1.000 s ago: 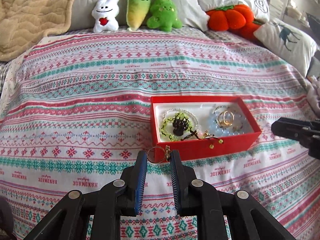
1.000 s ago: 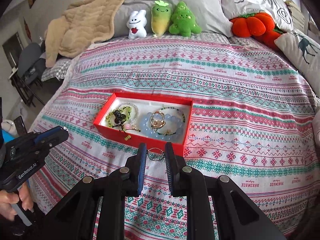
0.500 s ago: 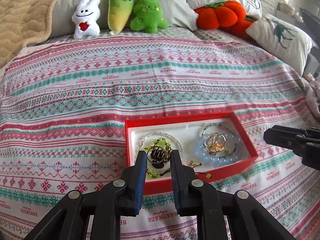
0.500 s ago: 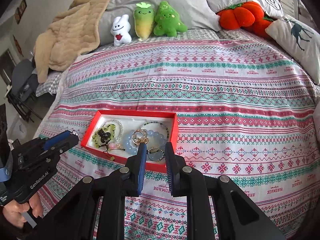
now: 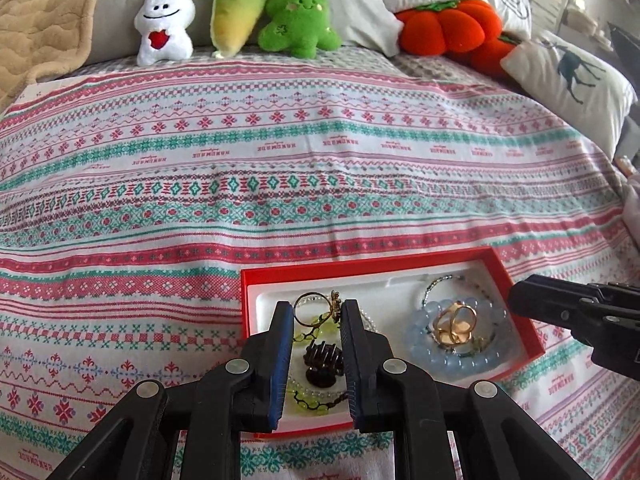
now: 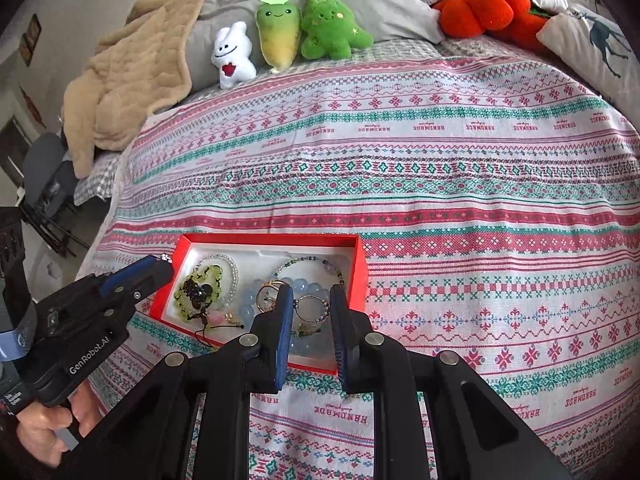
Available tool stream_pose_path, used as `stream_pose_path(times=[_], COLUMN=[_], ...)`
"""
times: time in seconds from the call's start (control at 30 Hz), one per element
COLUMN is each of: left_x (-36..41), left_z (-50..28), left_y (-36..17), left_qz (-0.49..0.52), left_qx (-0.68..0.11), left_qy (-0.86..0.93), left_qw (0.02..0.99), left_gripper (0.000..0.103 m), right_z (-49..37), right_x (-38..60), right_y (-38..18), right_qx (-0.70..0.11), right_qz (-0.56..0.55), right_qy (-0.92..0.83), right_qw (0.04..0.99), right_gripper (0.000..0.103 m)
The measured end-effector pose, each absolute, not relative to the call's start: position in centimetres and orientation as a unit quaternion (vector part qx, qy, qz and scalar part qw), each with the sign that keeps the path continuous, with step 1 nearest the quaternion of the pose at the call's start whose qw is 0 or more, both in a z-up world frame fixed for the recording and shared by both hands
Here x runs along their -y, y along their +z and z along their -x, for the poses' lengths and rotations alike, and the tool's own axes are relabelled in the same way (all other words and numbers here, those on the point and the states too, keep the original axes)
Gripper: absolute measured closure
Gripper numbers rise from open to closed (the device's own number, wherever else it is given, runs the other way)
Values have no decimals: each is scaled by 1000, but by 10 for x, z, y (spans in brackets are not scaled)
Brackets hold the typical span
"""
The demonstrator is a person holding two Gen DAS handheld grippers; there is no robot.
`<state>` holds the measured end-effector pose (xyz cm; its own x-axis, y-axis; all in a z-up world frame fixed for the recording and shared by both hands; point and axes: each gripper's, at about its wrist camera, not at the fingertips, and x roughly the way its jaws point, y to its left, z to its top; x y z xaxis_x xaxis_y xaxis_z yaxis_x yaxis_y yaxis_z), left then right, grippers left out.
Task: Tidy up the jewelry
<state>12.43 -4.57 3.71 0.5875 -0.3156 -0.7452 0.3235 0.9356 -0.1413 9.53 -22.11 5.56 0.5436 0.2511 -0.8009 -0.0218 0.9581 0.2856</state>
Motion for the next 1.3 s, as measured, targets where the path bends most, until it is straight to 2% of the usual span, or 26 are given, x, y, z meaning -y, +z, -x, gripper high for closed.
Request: stream_pose_path(times=[0.4,0.5,0.57,0.73,0.77,0.83,0.87,0.9,0.97,1.03,1.17,1.3], left_x=[68,69,68,62,59,54,52,50,46,42,35,32], left_z=[-135,-134,-131,-121,-119,-113,-110,-106,-98,-89,-72,-57], left_y=[27,29,32,40,42,47,48,50,51,51,48,48], left_qz=[-9,-8,-17,-34,-32,-27,-24,-20,-11,-7,-10,-28], left_qx=[-428,-430,-425,-420,-420,-424,-427,-431,-440,-449,-466,-471], left_qy=[-192,-191,-188,-172,-168,-159,-154,-147,-139,-131,-104,-76], left_qw=[883,882,885,891,891,891,891,890,887,884,879,879], left_gripper=[81,70,57,41,37,32,29,27,17,13,2,1], right_z=[-112,-113,-114,-117,-118,-116,-114,-111,-105,-97,-79,-57], right_x=[217,217,217,218,218,220,220,220,219,220,225,234], right_y=[46,46,46,47,48,50,53,56,64,71,81,84], right_qx=[-472,-471,-471,-470,-473,-474,-472,-468,-463,-459,-458,-461], right_qz=[-138,-141,-143,-148,-151,-161,-165,-165,-157,-151,-146,-138], right_qy=[73,73,72,75,76,80,82,83,84,80,62,29], right_qw=[867,868,867,867,865,862,862,864,868,872,874,876], right_gripper=[83,83,83,82,79,59,45,40,39,39,31,26])
